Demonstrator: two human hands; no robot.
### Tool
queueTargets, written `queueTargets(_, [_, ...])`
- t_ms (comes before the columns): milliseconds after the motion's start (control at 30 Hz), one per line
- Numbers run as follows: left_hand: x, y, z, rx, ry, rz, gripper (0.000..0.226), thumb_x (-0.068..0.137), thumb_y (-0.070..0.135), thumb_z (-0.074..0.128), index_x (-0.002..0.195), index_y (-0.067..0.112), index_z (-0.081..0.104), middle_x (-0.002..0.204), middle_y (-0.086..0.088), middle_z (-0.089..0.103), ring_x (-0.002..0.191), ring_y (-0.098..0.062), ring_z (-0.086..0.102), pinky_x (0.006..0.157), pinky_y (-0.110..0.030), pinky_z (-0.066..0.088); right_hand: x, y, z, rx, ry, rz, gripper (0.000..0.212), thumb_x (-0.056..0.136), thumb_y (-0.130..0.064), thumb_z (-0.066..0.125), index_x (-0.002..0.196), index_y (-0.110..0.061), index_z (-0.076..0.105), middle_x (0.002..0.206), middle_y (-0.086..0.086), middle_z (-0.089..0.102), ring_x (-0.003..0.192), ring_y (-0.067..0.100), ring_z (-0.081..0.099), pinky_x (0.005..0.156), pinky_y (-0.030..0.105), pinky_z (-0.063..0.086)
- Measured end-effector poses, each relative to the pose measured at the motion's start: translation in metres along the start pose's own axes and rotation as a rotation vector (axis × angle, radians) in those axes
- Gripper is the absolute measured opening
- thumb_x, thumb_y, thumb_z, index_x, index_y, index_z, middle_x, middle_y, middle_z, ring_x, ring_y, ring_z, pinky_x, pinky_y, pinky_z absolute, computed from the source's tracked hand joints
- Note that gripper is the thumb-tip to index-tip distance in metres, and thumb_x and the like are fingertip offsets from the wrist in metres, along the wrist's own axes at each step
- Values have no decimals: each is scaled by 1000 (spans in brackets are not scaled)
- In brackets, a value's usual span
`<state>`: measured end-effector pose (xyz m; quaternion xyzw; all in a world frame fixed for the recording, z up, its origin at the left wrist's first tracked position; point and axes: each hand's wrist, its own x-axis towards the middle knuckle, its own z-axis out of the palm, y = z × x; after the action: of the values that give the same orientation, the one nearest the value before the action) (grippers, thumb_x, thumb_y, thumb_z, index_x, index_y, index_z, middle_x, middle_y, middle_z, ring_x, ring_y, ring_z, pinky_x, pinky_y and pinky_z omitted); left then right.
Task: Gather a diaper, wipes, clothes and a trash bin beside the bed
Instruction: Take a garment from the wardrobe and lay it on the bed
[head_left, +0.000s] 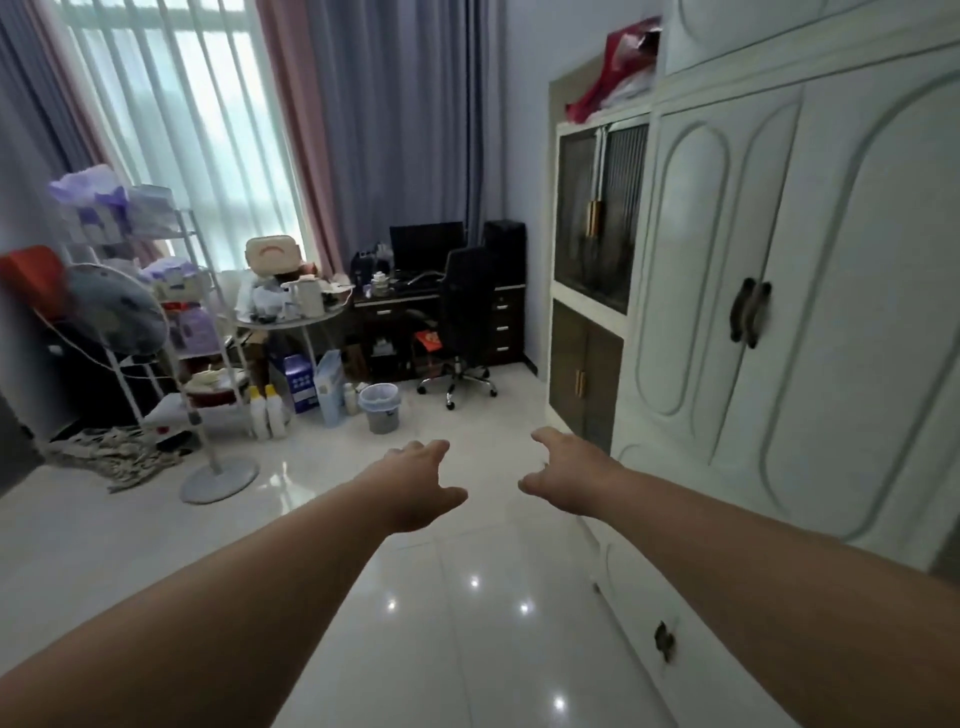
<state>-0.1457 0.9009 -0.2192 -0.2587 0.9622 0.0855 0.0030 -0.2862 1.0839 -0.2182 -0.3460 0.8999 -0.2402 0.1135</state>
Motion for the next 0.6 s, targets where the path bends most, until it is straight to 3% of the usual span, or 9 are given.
queueTargets(233, [101, 43, -11, 12, 18, 220, 84, 86, 64, 56, 155, 30, 23, 155, -6, 38, 137, -30, 39, 107, -45, 38, 46, 33, -40, 1, 115, 158, 86, 81, -47, 66, 155, -29, 26, 158, 6, 36, 137, 30, 45, 103, 42, 47])
queueTargets(500, [207, 76, -36, -7, 18, 447, 83, 88, 58, 60, 155, 28, 22, 157, -8, 35, 142, -31, 35, 111, -45, 36, 98, 53, -71, 48, 293, 315, 81, 84, -44, 63, 155, -31, 26, 155, 5, 39, 127, 29, 51, 81, 32, 45])
queueTargets(600, [239, 94, -39, 2, 21, 507, 85, 87, 57, 62, 156, 28, 22, 157, -8, 36, 141, -32, 37, 111, -46, 37, 108, 66, -82, 59, 356, 367, 81, 84, -47, 63, 154, -31, 27, 156, 4, 38, 131, 29, 49, 85, 33, 45])
